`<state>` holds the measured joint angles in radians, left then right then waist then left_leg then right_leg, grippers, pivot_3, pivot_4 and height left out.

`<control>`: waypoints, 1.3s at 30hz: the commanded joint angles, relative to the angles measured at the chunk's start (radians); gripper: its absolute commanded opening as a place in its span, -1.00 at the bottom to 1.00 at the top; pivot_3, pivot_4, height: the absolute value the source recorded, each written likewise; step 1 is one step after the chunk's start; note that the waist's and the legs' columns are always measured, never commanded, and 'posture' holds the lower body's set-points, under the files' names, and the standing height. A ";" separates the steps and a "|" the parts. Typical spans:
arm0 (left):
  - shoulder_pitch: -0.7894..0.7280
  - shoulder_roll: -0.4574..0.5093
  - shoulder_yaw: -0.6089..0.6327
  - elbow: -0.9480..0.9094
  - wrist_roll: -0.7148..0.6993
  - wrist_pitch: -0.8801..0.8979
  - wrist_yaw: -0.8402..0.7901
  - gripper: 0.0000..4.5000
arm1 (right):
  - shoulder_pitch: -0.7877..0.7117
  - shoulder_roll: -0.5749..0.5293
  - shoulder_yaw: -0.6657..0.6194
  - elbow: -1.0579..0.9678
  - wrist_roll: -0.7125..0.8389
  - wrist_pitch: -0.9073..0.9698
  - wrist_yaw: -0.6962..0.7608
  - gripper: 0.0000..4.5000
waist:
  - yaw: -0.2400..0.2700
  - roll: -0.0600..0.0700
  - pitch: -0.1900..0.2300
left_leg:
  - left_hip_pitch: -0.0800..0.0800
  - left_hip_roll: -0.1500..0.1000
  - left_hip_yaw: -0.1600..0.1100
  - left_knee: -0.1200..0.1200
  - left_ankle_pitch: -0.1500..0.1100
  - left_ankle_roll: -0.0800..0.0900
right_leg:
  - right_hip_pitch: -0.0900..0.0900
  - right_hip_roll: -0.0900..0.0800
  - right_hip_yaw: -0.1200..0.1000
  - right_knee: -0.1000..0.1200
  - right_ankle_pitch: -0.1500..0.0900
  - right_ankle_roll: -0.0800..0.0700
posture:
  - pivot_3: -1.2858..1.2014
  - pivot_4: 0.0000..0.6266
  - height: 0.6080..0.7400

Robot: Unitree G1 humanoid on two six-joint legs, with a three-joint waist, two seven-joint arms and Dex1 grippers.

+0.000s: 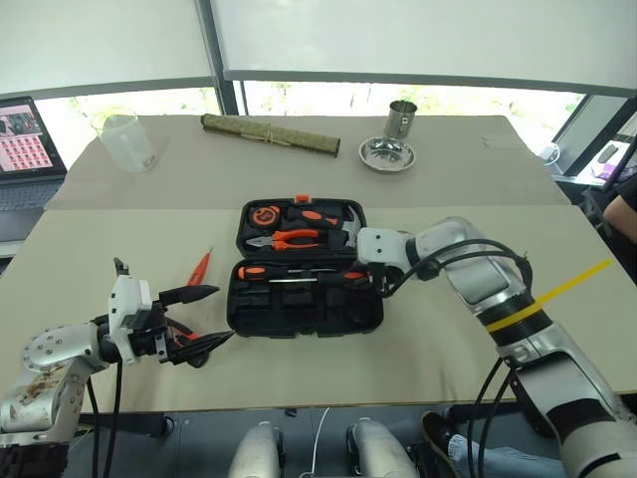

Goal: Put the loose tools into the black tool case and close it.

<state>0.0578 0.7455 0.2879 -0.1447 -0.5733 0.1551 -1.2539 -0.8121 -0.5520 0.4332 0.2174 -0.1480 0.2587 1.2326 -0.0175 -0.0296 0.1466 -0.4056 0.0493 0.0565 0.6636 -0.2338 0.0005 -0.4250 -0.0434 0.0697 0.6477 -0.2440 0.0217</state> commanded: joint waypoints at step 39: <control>0.150 0.014 0.127 -0.071 -0.026 0.024 0.095 1.00 | 0.004 0.253 -0.115 0.222 0.205 -0.201 -0.046 -0.97 | -0.028 -0.003 -0.002 | 0.006 0.002 0.000 0.000 0.000 0.000 | 0.004 0.001 0.000 0.001 0.001 -0.002 | 0.03 -0.52 1.00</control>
<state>0.1842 0.7598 0.3575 -0.1875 -0.5779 0.1792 -1.1730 -0.8228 -0.3103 0.3616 0.4915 -0.0056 0.0856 1.1759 -0.0451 -0.0331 0.1450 -0.4002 0.0514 0.0565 0.6634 -0.2337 0.0004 -0.4217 -0.0427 0.0694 0.6492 -0.2434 0.0200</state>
